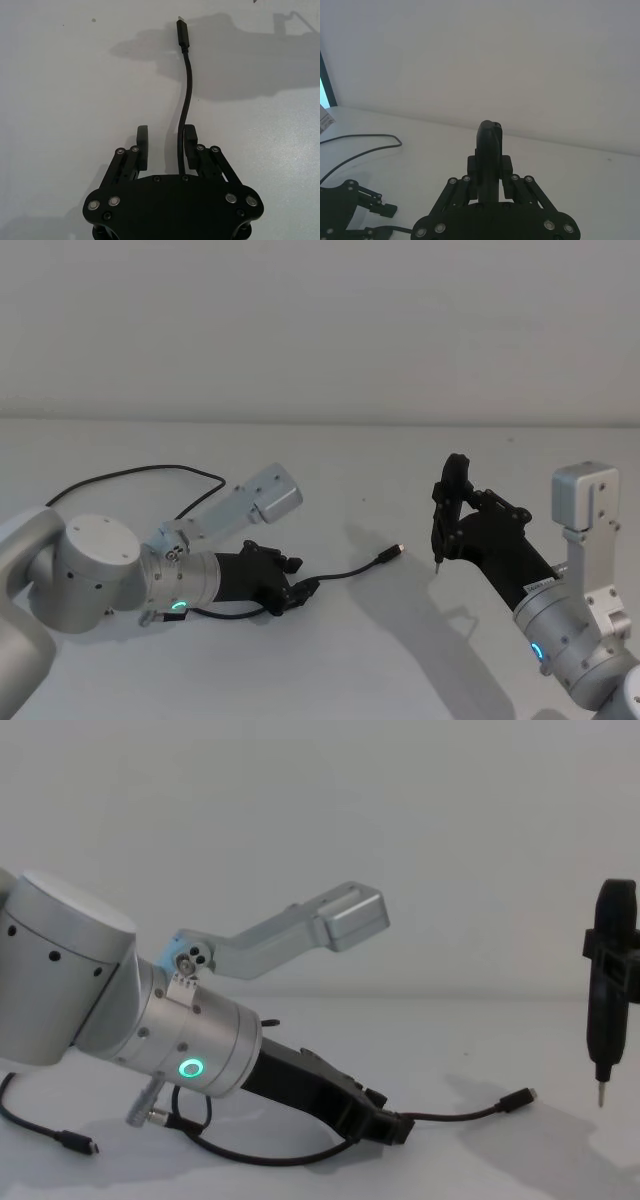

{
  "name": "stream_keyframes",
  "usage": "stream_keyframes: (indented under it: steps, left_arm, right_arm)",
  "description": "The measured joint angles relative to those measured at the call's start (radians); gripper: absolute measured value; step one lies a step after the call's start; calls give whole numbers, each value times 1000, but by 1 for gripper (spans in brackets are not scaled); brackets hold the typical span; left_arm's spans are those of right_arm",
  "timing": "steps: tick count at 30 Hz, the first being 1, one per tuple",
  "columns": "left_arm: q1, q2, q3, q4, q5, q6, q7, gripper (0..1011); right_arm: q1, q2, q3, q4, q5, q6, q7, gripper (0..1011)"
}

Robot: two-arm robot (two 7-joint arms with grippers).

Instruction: Pick up the data cable with the one hand.

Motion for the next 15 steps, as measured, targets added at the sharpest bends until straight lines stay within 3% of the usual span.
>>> stream_keyframes:
  steps: [15]
  left_arm:
    - [0,0,0,0,0,0,0,305]
  right_arm:
    - [0,0,0,0,0,0,0,275]
